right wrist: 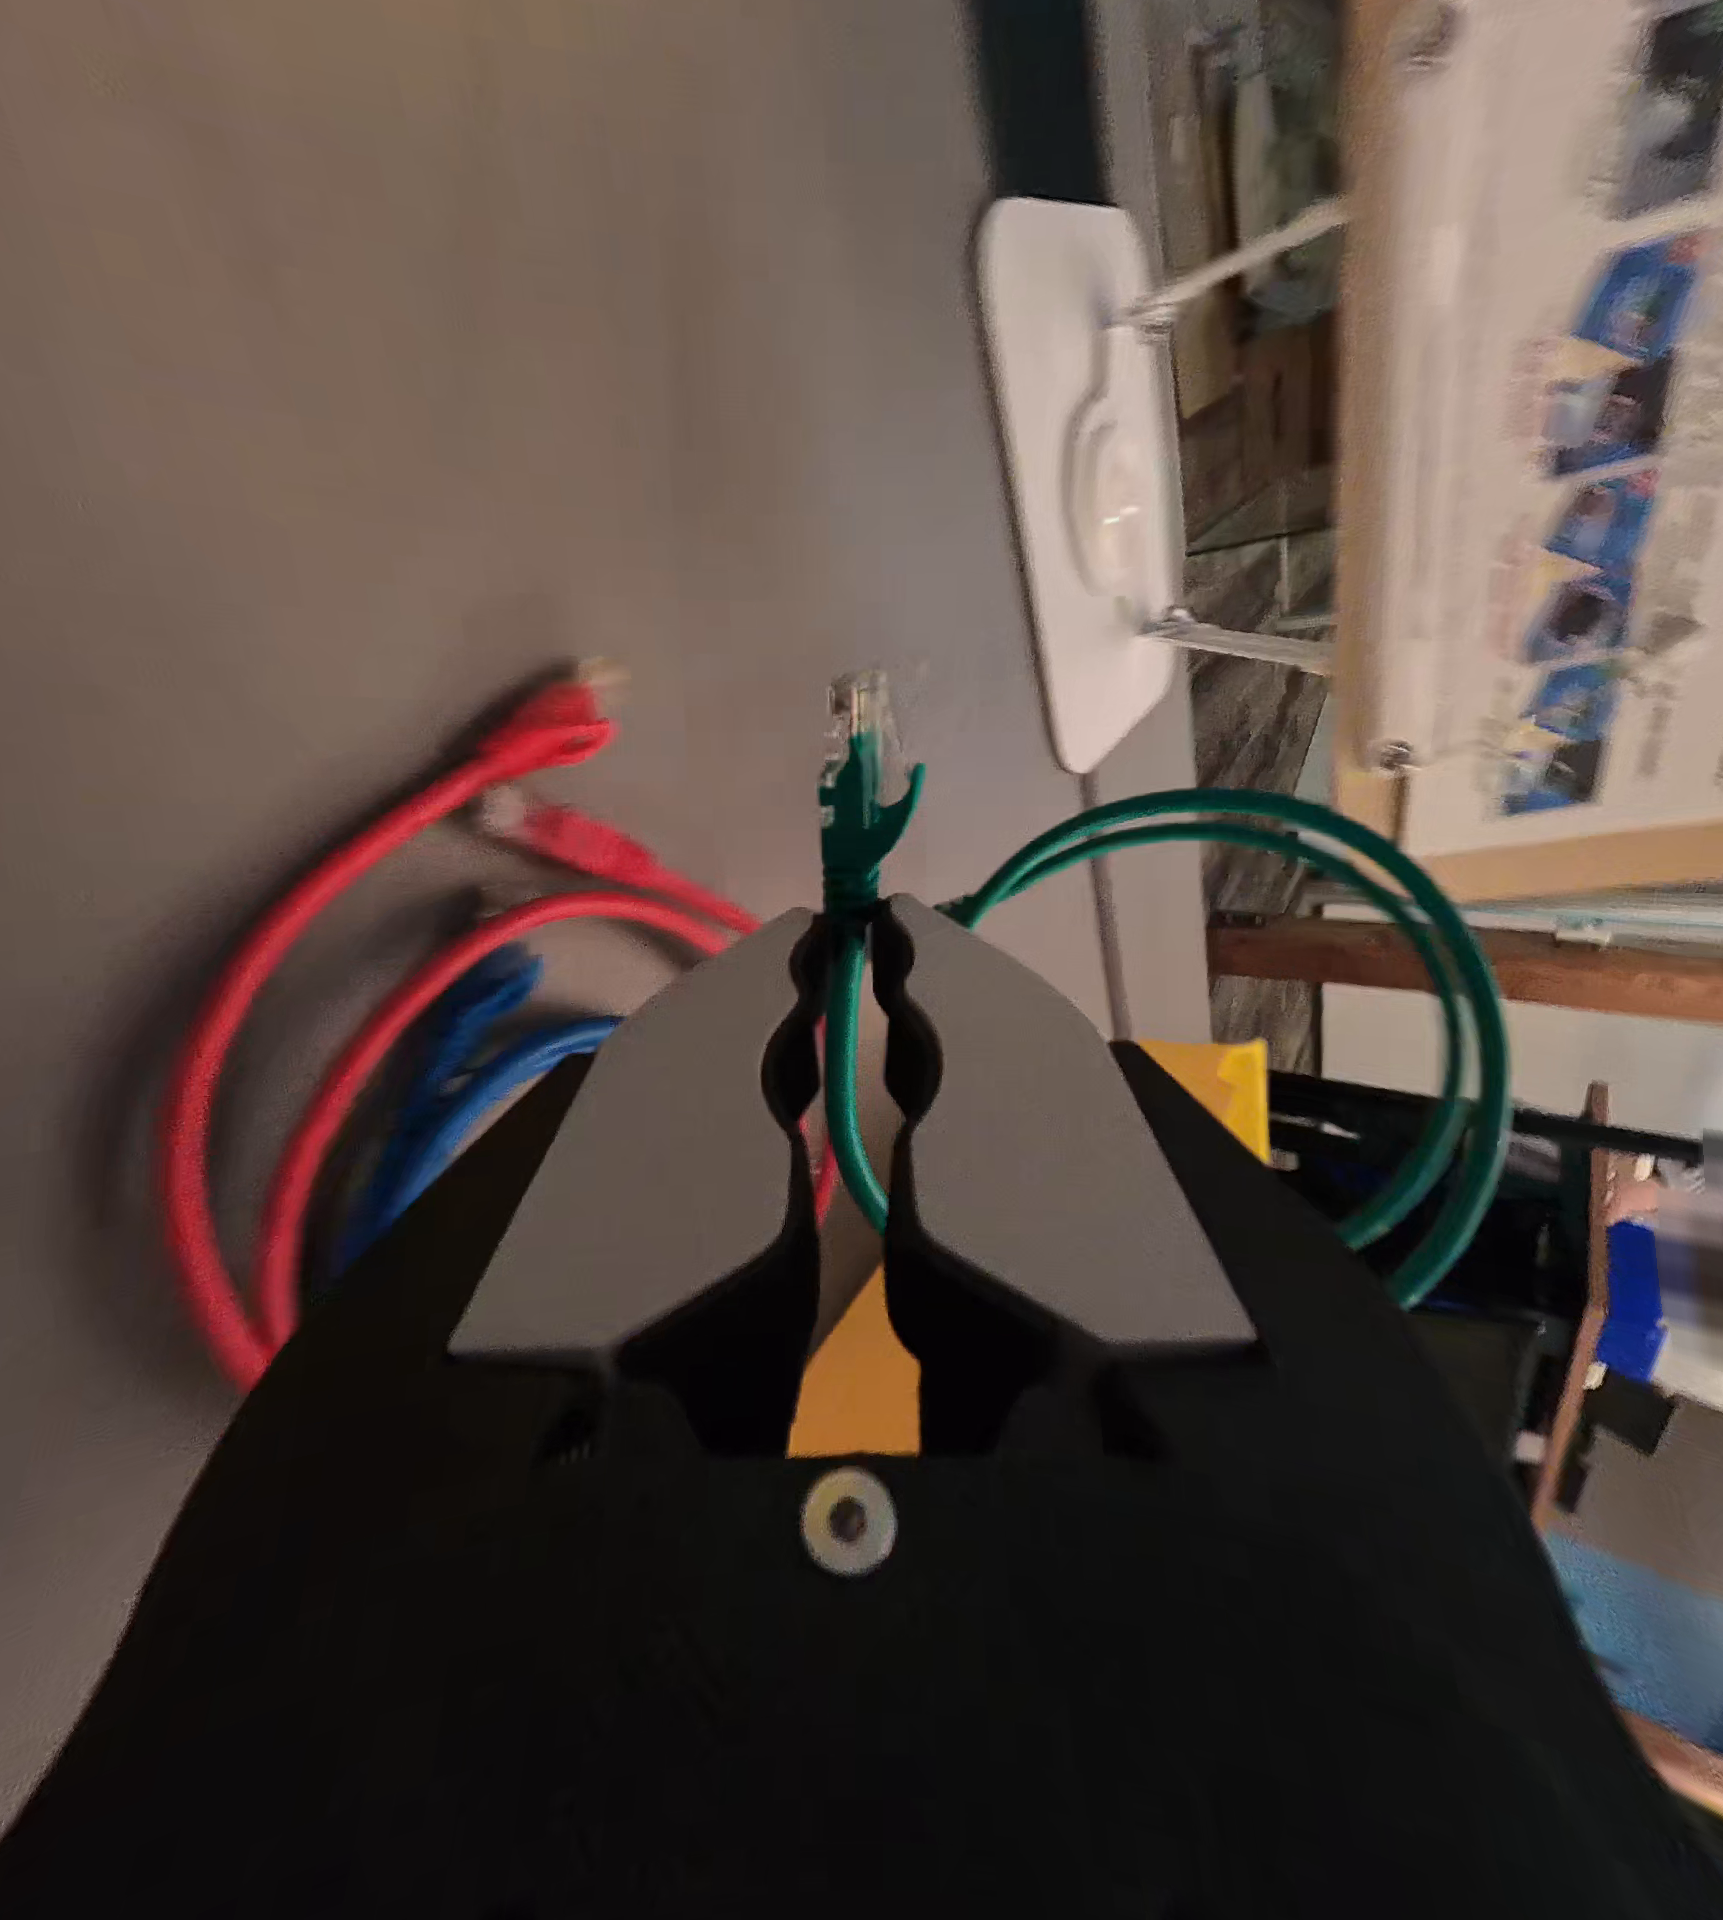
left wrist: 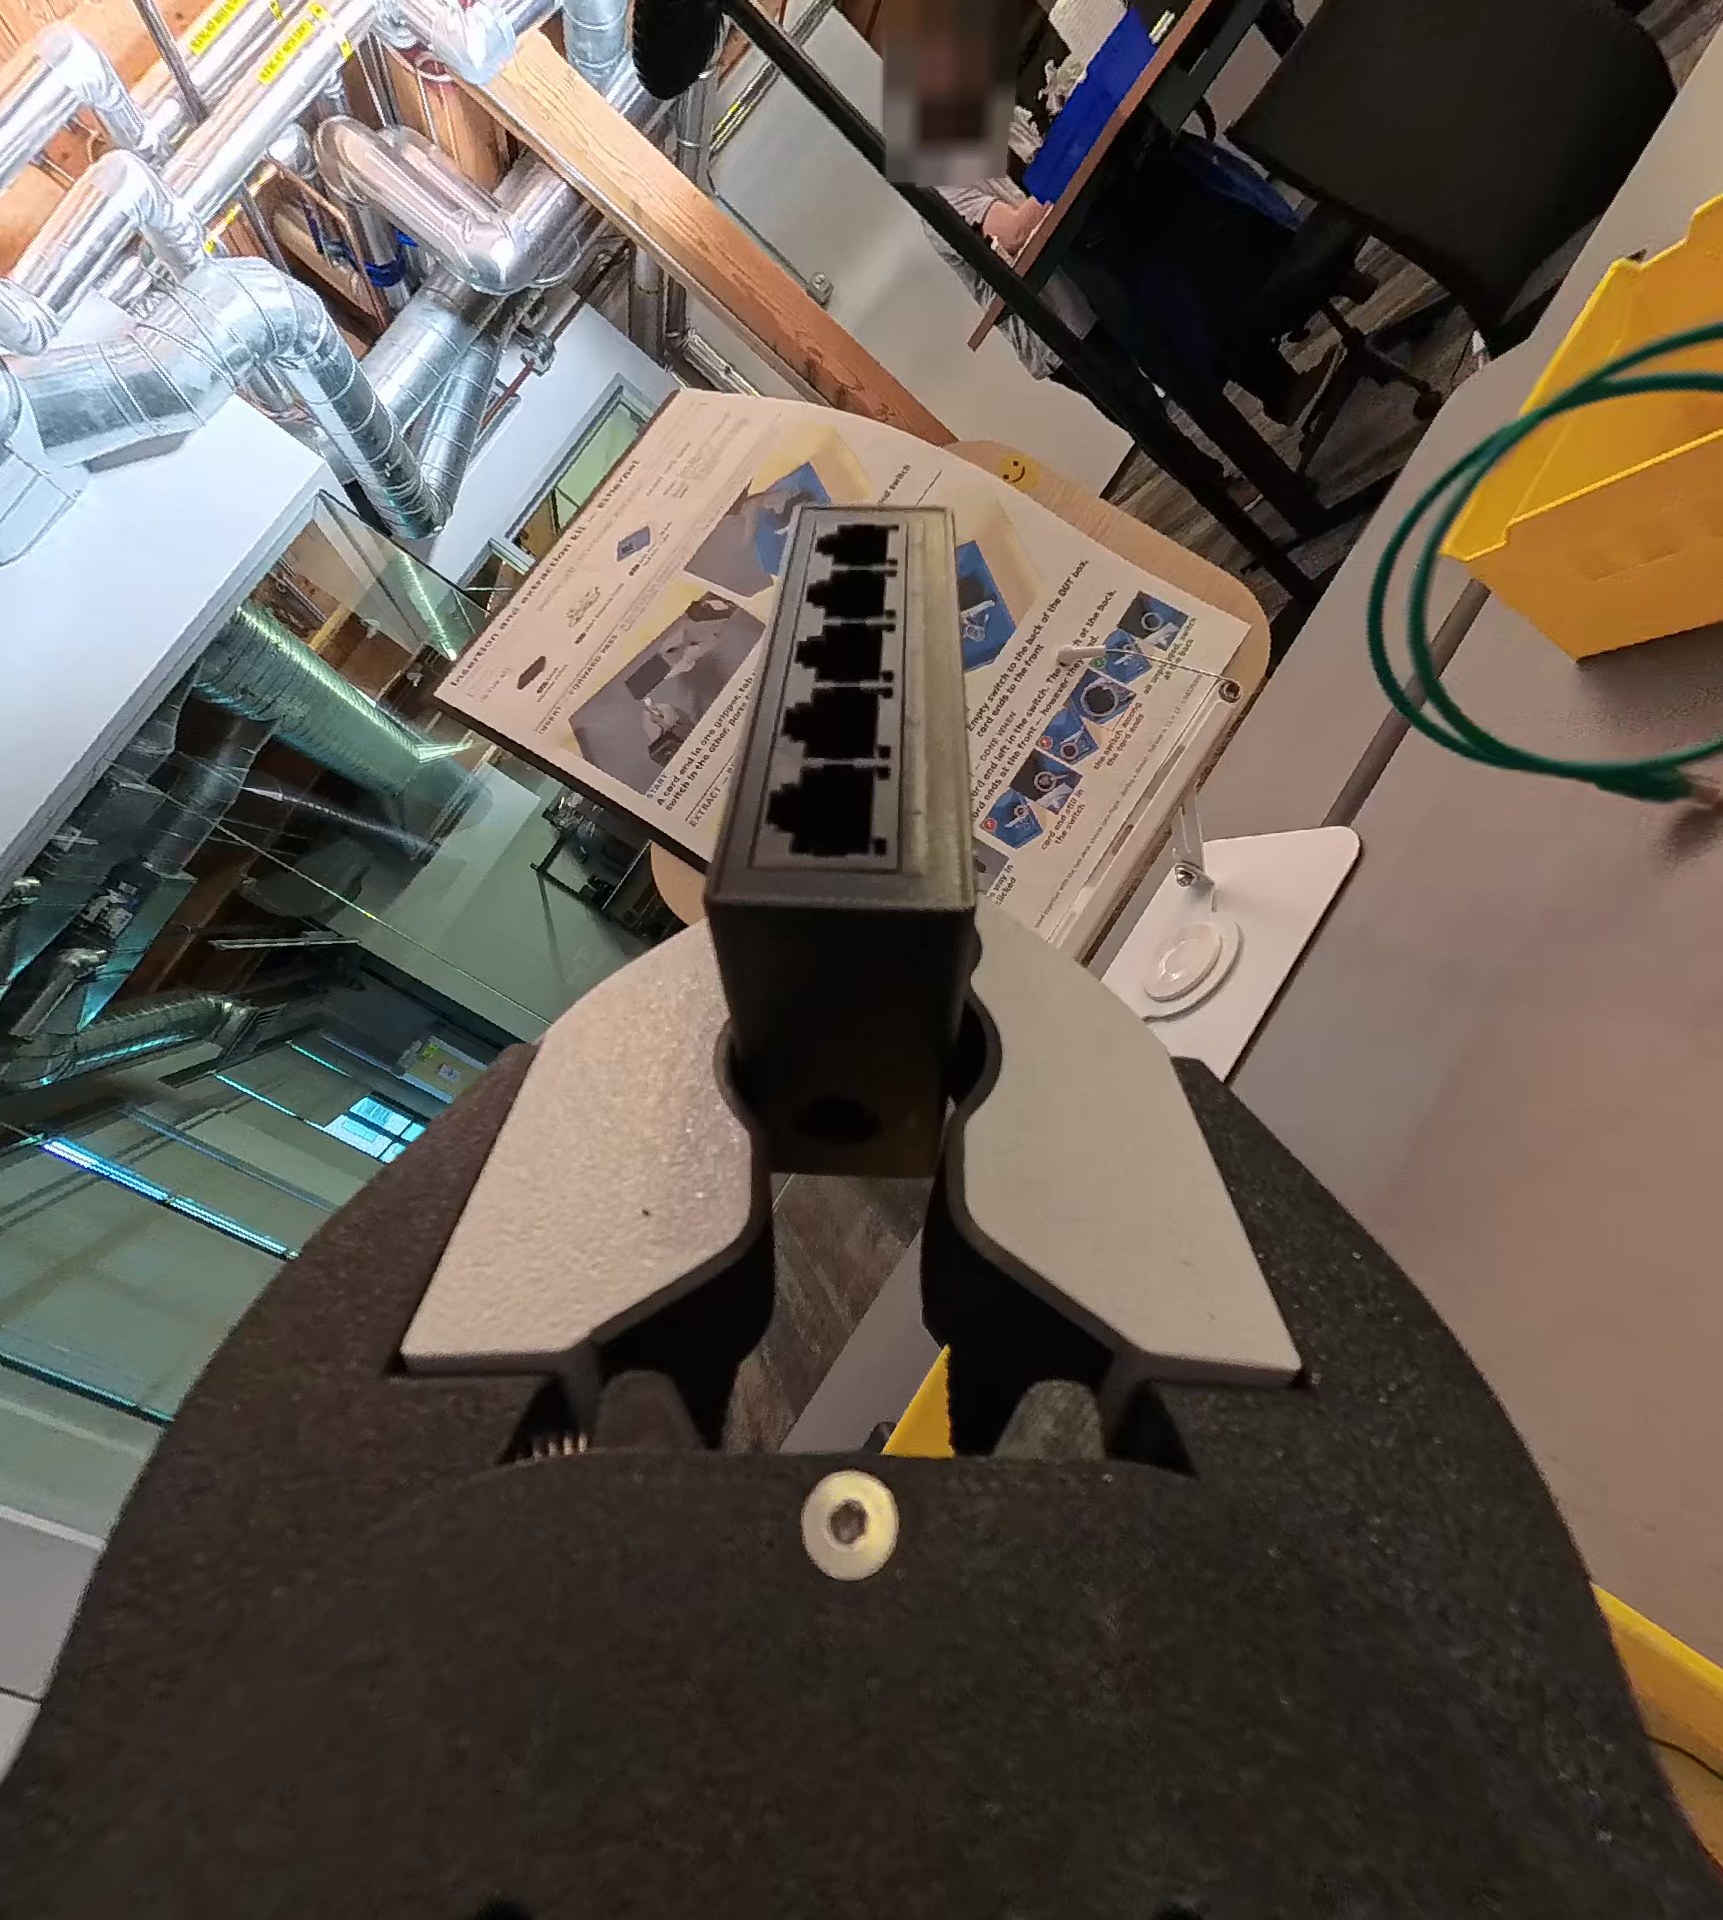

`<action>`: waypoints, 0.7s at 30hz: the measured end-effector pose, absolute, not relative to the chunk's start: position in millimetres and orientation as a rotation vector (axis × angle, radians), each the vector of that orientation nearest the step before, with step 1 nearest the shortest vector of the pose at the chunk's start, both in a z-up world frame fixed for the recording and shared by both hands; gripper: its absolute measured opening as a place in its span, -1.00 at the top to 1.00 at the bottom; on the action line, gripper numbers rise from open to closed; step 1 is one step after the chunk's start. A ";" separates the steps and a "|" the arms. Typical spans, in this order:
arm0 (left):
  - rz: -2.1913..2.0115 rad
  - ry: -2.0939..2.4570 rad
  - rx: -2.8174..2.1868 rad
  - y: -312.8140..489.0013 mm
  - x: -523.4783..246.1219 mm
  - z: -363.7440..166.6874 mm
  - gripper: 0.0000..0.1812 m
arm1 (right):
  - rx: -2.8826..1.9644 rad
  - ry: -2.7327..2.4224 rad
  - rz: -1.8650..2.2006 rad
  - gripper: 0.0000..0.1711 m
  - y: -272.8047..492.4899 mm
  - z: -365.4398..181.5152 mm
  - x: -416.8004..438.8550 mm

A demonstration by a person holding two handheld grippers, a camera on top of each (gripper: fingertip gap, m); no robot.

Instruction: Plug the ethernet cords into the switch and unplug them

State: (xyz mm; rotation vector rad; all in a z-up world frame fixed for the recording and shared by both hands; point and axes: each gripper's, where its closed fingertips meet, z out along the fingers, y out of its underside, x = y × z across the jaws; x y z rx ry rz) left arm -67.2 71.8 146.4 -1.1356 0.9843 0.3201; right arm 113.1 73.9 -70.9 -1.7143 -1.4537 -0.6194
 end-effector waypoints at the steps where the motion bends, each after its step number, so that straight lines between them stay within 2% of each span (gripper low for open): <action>1: 0.318 0.982 -1.135 71.5 -67.8 147.1 0.68 | -1.698 -1.495 -0.638 0.90 64.8 -85.0 110.1; 11: 0.327 0.988 -1.141 73.6 -66.4 144.9 0.68 | -1.674 -1.661 -0.563 0.89 -3.0 -140.3 74.9; 13: 0.331 0.990 -1.140 73.4 -65.3 144.8 0.68 | -1.760 -1.642 -0.430 0.88 -7.6 -146.5 70.3; 18: 0.328 0.994 -1.143 74.4 -64.1 143.5 0.68 | -1.982 -1.507 0.136 0.64 -18.5 -141.9 49.5; 21: 0.331 0.998 -1.150 75.9 -64.2 142.0 0.68 | -2.011 -1.479 0.311 0.62 -13.7 -138.8 47.1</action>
